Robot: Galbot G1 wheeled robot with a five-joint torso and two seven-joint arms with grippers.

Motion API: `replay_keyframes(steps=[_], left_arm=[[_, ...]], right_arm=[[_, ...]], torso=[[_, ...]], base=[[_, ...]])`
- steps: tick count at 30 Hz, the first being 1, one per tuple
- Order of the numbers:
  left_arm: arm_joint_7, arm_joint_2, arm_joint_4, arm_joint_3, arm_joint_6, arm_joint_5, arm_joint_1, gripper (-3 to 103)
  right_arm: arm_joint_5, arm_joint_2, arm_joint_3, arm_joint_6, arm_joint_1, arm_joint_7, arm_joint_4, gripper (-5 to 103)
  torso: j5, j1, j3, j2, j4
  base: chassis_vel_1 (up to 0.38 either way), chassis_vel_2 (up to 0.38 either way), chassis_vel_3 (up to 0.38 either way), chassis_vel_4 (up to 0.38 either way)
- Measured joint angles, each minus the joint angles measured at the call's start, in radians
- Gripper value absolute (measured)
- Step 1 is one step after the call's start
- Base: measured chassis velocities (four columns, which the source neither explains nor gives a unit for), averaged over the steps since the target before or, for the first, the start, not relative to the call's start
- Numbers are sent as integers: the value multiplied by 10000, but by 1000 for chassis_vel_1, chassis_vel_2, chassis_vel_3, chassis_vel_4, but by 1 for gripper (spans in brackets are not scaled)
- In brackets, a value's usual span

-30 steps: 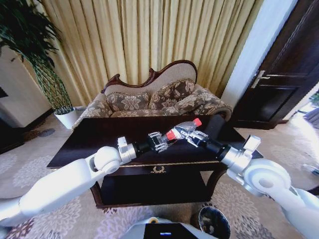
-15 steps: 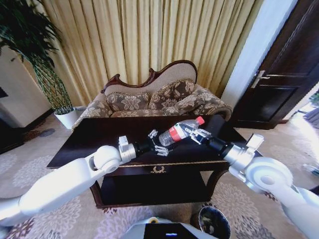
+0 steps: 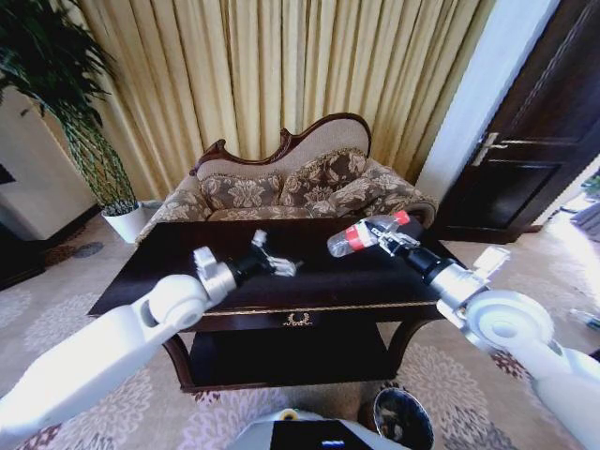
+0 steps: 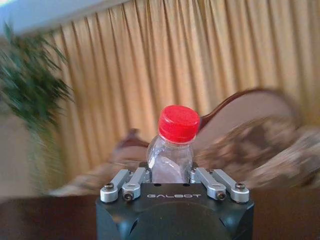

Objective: Move to the front of the table and place the trash on the table into the trash bin.

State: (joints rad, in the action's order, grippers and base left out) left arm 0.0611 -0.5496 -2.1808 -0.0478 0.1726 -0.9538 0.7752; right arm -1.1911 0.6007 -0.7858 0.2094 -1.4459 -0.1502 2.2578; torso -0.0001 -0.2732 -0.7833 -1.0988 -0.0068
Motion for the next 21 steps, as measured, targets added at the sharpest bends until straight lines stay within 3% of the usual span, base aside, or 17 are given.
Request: replay_keyframes(steps=[5,8,12,15,16,19,21], left_arm=[[-726,467,157,-978,39,-215,500,100],[-1570,647,484,-2183,484,-334,1074,100],[-1674,700,848,-2866,665,-339,1446,100],[-1940,757,1660,-4430,973,-523,2544,100],[-1940,757,1660,-4430,973,-523,2544,100],[-2088,753,2129,-5715,1220,-683,3526,100],[-2096,740,2187,-5892,1278,-709,3637,100]], right_arm=[[1256,93,-40,117,53,-604,-358,30],[2103,196,-115,125,80,-1022,-732,30],[2318,249,-244,122,58,-1223,-923,30],[2604,399,-471,59,37,-1467,-1260,30],[2604,399,-471,59,37,-1467,-1260,30],[2955,532,-548,54,5,-1673,-1372,30],[3083,560,-556,85,-3,-1752,-1378,30]], torso=[[2,0,0,0,-3],[1,0,0,1,-2],[0,0,0,0,-3],[0,1,0,0,-4],[0,1,0,0,-4],[-2,2,0,0,2],[-1,1,1,0,2]], base=[[0,0,0,0],[0,0,0,0],[0,0,0,0],[0,0,0,0],[0,0,0,0],[0,0,0,0],[0,0,0,0]])
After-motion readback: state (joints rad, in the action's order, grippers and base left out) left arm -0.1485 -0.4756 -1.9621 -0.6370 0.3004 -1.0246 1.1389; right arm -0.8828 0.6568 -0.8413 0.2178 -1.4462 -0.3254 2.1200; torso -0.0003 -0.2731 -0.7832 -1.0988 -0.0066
